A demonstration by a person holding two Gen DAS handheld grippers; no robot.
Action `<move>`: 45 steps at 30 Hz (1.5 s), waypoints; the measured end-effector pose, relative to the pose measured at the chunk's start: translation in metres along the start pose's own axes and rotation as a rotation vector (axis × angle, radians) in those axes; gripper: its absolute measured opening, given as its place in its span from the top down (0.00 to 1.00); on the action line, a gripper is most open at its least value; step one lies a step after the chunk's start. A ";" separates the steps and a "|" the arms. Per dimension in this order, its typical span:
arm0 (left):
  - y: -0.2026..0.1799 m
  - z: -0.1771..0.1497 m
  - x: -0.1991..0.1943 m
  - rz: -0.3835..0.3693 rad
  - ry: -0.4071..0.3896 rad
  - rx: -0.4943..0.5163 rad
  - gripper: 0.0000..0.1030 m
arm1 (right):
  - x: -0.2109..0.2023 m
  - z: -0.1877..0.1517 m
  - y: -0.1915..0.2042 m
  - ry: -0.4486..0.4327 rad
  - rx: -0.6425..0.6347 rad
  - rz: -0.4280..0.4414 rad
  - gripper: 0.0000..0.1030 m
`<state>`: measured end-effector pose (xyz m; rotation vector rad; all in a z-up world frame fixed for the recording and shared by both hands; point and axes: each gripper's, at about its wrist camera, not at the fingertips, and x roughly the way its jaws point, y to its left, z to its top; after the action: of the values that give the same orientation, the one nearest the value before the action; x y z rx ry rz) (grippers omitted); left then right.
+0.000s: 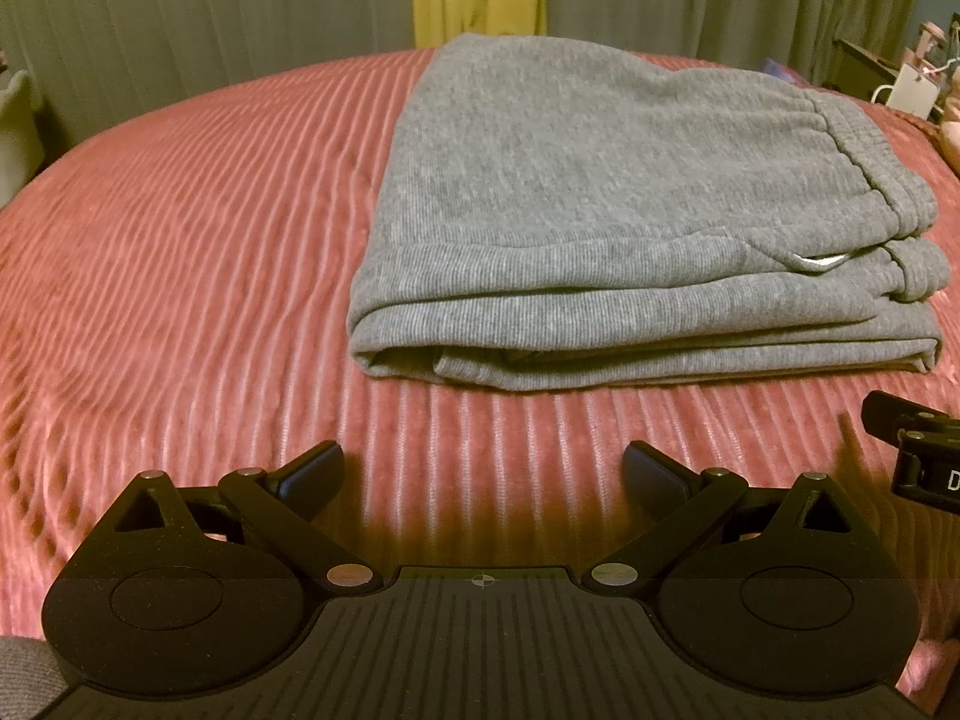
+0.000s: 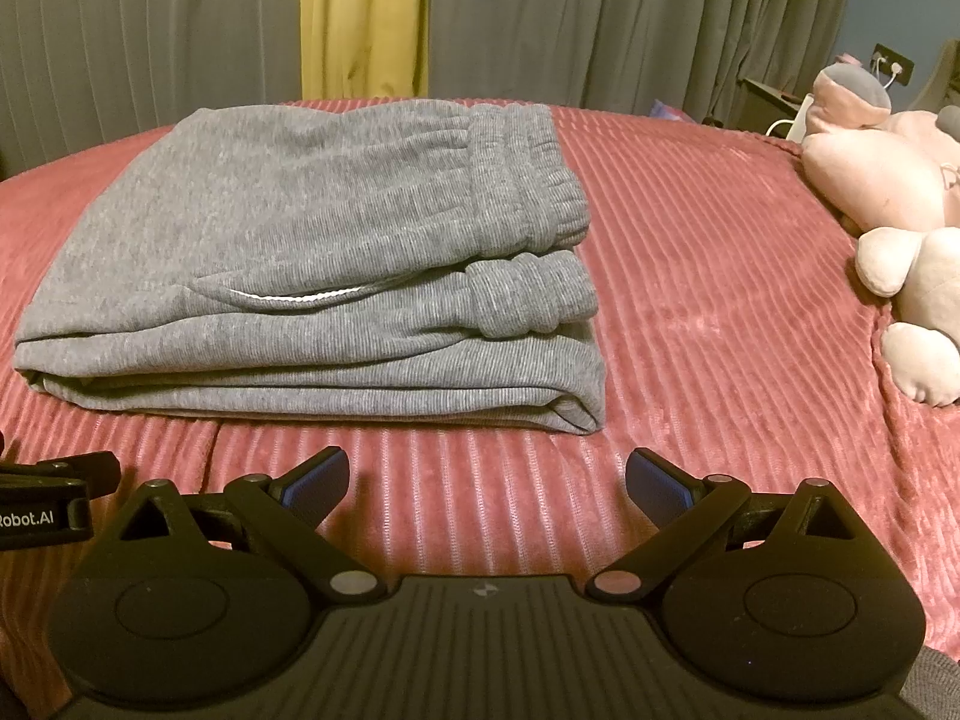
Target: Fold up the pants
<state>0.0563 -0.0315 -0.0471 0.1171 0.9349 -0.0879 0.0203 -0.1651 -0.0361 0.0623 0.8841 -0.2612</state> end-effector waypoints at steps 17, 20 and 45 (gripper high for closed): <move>0.001 0.000 0.001 -0.006 0.002 -0.002 0.01 | 0.000 0.000 0.000 0.001 -0.001 0.000 0.04; 0.001 0.000 0.001 -0.005 0.004 -0.004 0.01 | 0.000 0.000 0.000 0.001 0.000 0.001 0.04; 0.001 0.000 0.000 -0.007 0.003 -0.009 0.01 | 0.001 -0.003 0.000 0.004 0.001 0.000 0.04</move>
<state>0.0564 -0.0305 -0.0476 0.1062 0.9386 -0.0898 0.0191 -0.1648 -0.0386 0.0637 0.8875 -0.2616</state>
